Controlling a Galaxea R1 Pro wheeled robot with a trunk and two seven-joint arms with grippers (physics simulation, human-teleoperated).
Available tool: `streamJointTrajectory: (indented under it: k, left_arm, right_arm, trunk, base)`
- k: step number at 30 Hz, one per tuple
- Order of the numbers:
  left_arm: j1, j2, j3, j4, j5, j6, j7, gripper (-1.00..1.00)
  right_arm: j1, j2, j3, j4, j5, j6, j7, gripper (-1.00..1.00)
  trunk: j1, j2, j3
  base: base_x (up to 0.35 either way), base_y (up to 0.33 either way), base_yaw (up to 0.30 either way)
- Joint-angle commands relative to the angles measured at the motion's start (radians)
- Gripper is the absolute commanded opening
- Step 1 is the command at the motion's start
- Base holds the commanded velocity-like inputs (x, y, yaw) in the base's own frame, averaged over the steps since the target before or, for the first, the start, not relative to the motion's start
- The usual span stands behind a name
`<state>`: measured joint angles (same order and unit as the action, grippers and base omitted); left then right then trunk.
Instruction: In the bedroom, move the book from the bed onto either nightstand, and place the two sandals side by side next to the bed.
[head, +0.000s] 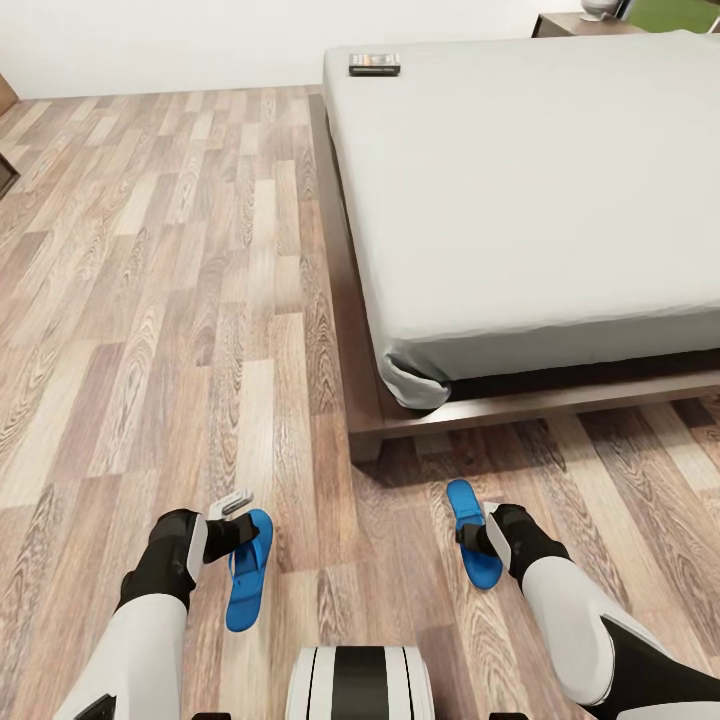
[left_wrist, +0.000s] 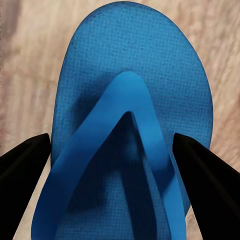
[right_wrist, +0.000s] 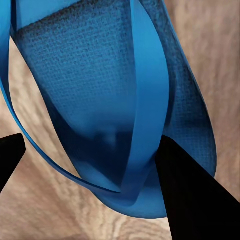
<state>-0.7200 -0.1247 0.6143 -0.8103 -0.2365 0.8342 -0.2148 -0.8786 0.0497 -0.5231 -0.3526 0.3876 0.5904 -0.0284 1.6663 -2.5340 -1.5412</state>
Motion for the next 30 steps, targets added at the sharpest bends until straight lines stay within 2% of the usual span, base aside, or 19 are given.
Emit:
streamJointTrajectory:
  k: [1, 6, 8, 20, 21, 30]
  left_arm:
    - [-0.001, -0.001, 0.005, -0.001, -0.010, 0.003, -0.009, -1.00]
    - [-0.001, -0.001, 0.005, -0.001, -0.010, 0.003, -0.009, -1.00]
    - [-0.001, -0.001, 0.005, -0.001, -0.010, 0.003, -0.009, -1.00]
    - [-0.001, 0.000, 0.006, 0.000, -0.010, 0.003, -0.011, -1.00]
    - [-0.001, 0.000, 0.006, 0.000, -0.010, 0.003, -0.011, -1.00]
    - [-0.001, 0.001, 0.007, 0.001, -0.010, 0.003, -0.011, -1.00]
  right_arm:
    - [0.000, 0.001, -0.005, -0.002, -0.003, 0.004, -0.002, -1.00]
    - [0.000, 0.001, -0.005, -0.002, -0.003, 0.004, -0.002, -1.00]
    - [0.000, 0.001, -0.005, -0.002, -0.003, 0.004, -0.002, -1.00]
    - [0.000, 0.000, -0.005, -0.002, -0.003, 0.003, -0.002, -1.00]
    - [0.000, 0.000, -0.005, -0.002, -0.003, 0.003, -0.002, 1.00]
    - [0.000, -0.001, -0.006, -0.002, -0.003, -0.002, -0.001, 1.00]
  trunk:
    - [0.000, 0.000, -0.001]
    - [0.000, 0.000, -0.001]
    - [0.001, -0.001, -0.008]
    - [0.001, -0.001, -0.008]
    - [0.001, -0.001, -0.008]
    - [0.001, -0.001, -0.008]
  base:
    - [0.000, 0.000, 0.000]
    - [0.000, 0.000, 0.000]
    - [0.000, 0.000, 0.000]
    - [0.000, 0.000, 0.000]
    - [0.000, 0.000, 0.000]
    - [0.000, 0.000, 0.000]
